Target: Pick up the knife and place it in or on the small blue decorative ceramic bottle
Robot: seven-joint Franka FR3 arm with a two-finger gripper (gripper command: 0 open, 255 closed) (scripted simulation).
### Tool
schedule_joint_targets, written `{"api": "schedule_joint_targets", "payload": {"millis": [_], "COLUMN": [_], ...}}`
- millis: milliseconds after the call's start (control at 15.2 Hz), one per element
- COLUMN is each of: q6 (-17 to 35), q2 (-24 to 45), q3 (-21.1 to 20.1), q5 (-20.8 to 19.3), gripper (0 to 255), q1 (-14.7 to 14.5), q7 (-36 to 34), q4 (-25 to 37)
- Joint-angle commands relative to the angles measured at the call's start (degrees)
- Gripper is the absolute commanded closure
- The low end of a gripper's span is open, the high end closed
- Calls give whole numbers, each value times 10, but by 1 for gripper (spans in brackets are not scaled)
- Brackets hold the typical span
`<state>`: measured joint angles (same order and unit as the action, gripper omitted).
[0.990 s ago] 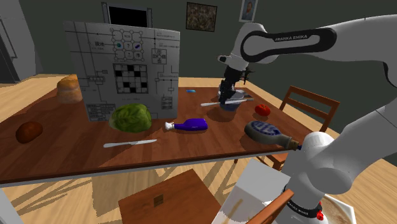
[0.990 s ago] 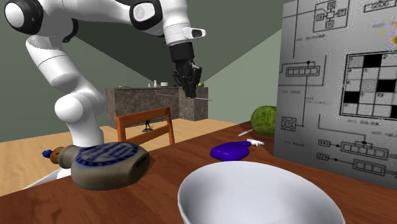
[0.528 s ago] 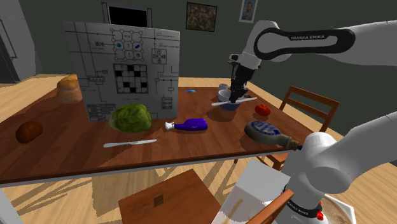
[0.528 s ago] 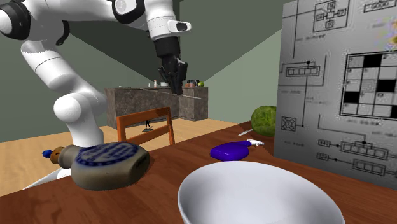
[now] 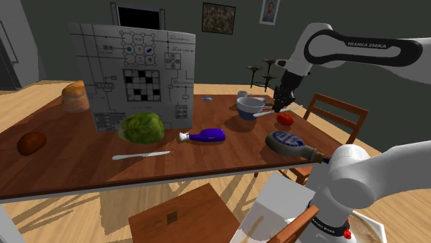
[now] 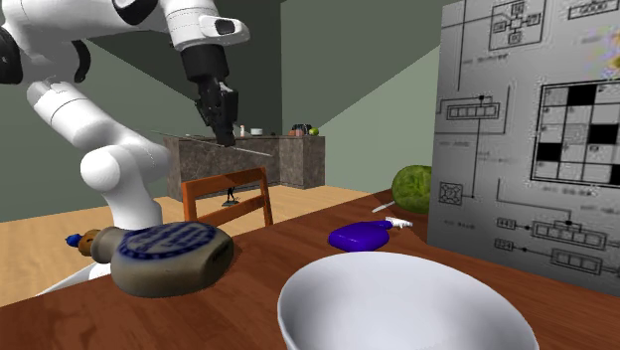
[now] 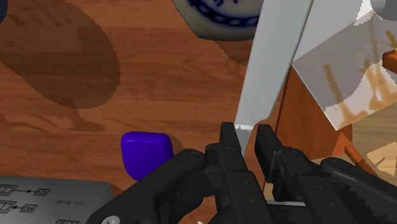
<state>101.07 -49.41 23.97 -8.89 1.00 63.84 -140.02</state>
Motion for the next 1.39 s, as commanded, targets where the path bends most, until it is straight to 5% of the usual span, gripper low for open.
{"api": "schedule_joint_targets", "payload": {"millis": [0, 330, 1320], "q6": [-22, -82, 16], "q2": [-26, -85, -103], "q3": [14, 60, 103], "q5": [-15, -60, -101], "gripper": [255, 255, 255], "q1": [16, 60, 84], "q7": [20, 84, 93], "q4": [-4, -1, -118]}}
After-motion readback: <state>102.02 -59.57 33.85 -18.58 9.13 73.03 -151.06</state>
